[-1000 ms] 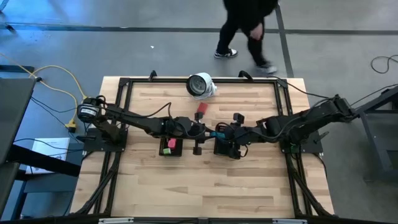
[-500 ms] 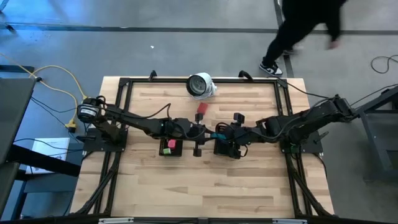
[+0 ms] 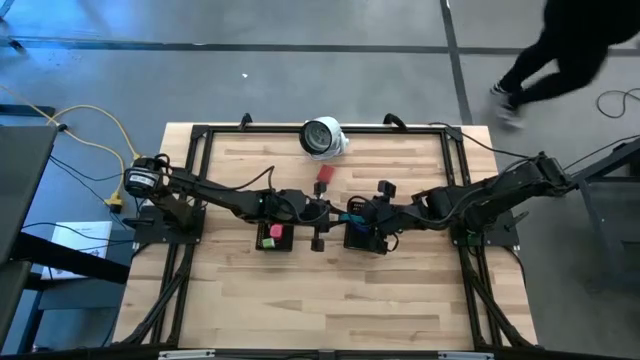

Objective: Pick & Place Office items
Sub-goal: Put the light blue digital clock into the right black bin

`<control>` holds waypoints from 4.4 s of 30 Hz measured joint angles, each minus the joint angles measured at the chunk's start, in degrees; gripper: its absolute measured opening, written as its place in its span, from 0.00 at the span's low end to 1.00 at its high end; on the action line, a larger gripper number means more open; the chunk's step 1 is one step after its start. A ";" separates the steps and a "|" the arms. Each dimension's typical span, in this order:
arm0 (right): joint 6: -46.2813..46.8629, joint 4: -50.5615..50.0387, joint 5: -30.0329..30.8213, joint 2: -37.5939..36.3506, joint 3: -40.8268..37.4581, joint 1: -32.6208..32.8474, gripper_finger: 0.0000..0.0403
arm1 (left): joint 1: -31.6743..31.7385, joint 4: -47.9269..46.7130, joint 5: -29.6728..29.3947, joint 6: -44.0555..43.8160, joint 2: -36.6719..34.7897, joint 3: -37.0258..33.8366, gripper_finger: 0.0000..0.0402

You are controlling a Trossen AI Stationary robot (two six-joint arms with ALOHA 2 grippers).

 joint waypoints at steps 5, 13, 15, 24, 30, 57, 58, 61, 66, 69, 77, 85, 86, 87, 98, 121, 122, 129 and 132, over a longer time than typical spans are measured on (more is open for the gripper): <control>-0.04 0.07 -0.27 0.00 0.00 0.02 0.30 | 0.00 0.07 -0.04 0.00 0.00 0.00 0.15; 0.00 0.13 -0.85 -0.03 0.00 -0.01 0.11 | 0.02 0.04 -0.23 0.00 -0.02 0.00 0.15; 0.00 0.15 -1.32 -0.04 0.00 -0.02 0.11 | 0.00 0.04 -0.21 -0.02 -0.02 0.00 0.15; 0.72 0.20 -2.60 -0.07 0.00 -0.59 0.12 | 0.00 -0.02 0.00 -0.05 -0.02 -0.02 0.15; 0.61 0.17 -2.60 -0.07 0.00 -0.59 0.11 | 0.00 -0.02 0.00 -0.23 -0.02 -0.02 0.15; -0.68 -0.87 -0.89 -0.04 0.02 -0.61 0.11 | -3.10 -6.90 -10.16 1.38 -4.64 0.00 0.31; -0.68 -1.14 -0.81 -0.07 0.00 -0.61 0.11 | -3.58 -8.16 -11.53 1.71 -5.27 -0.01 0.34; -0.58 -2.04 -0.68 -0.53 0.01 -0.61 0.11 | -5.40 -9.49 -16.92 2.57 -6.60 -0.02 0.43; 1.48 -6.53 -0.96 -1.38 0.02 -0.61 0.11 | -8.53 -13.04 -28.86 3.34 -7.48 -0.02 0.49; 4.64 -10.73 -1.64 -1.51 0.02 -0.59 0.11 | -9.67 -16.25 -33.94 2.10 -7.64 -0.02 0.50; 9.19 -12.86 -6.92 0.17 -0.78 -0.57 0.11 | -10.65 -19.30 -33.34 -2.45 -8.00 -0.02 0.50; 13.02 -8.44 -12.87 4.91 -2.56 -0.37 0.11 | -11.67 -21.42 -32.70 -4.95 -7.98 -0.09 0.50; 13.07 -8.04 -13.23 5.73 -2.56 -0.11 0.11 | -11.67 -21.66 -32.70 -5.48 -7.98 -0.11 0.50; 13.07 -7.86 -13.45 6.72 -2.56 0.07 0.11 | -11.67 -21.79 -32.70 -6.08 -7.98 -0.16 0.50; 13.96 -6.98 -15.87 13.22 -2.56 0.17 0.11 | -12.35 -22.57 -32.72 -7.16 -7.93 -1.01 0.50; 15.34 -2.15 -15.89 13.16 -8.12 -0.74 0.11 | -12.39 -24.04 -30.71 -9.29 -7.93 -1.01 0.50; 15.37 -2.03 -15.92 13.14 -8.24 -0.74 0.11 | -12.39 -24.04 -30.71 -9.30 -7.93 -1.01 0.50; 14.97 -0.48 -17.90 13.14 -9.01 -1.68 0.12 | -12.39 -24.04 -30.73 -9.31 -7.91 -1.01 0.50; 14.78 -0.19 -18.20 13.14 -9.01 -1.95 0.12 | -12.39 -24.04 -30.73 -9.33 -7.91 -1.01 0.50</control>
